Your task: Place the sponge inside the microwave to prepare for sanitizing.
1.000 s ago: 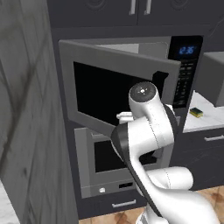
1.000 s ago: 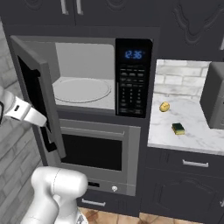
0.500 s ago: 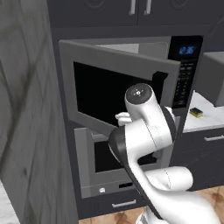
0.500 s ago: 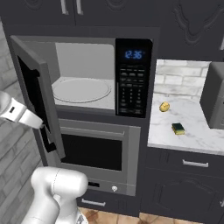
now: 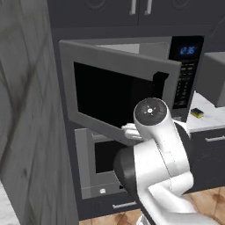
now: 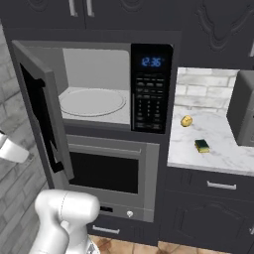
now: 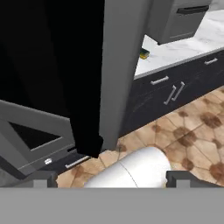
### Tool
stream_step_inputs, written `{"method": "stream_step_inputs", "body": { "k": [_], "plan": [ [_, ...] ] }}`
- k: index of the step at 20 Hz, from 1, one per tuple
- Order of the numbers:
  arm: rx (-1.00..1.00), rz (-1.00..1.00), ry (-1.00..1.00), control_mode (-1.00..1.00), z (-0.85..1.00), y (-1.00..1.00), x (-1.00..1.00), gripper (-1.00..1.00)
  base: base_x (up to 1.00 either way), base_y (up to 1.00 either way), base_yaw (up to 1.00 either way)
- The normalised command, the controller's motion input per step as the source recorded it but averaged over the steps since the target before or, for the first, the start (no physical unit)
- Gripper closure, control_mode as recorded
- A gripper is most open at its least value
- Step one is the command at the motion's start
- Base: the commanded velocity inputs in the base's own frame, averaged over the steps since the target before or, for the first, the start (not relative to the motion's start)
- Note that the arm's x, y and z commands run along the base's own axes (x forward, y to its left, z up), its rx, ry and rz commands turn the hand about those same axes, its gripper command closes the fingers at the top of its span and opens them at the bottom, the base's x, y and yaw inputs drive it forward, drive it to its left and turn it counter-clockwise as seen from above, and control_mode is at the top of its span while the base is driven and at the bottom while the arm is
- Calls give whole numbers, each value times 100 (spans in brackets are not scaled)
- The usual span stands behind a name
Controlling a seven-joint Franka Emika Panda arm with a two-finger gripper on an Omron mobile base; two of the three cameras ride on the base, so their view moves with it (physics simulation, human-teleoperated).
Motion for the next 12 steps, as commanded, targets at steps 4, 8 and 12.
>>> {"method": "stream_step_inputs", "body": {
  "k": [4, 8, 12],
  "plan": [
    [17, 0, -1, -100, 11, -51, -88, -100, 0, 0, 0],
    [25, 6, 0, -100, 25, -66, -49, -100, 0, 0, 0],
    [26, 12, 1, -100, 23, -82, -5, -100, 0, 0, 0]
  ]
}}
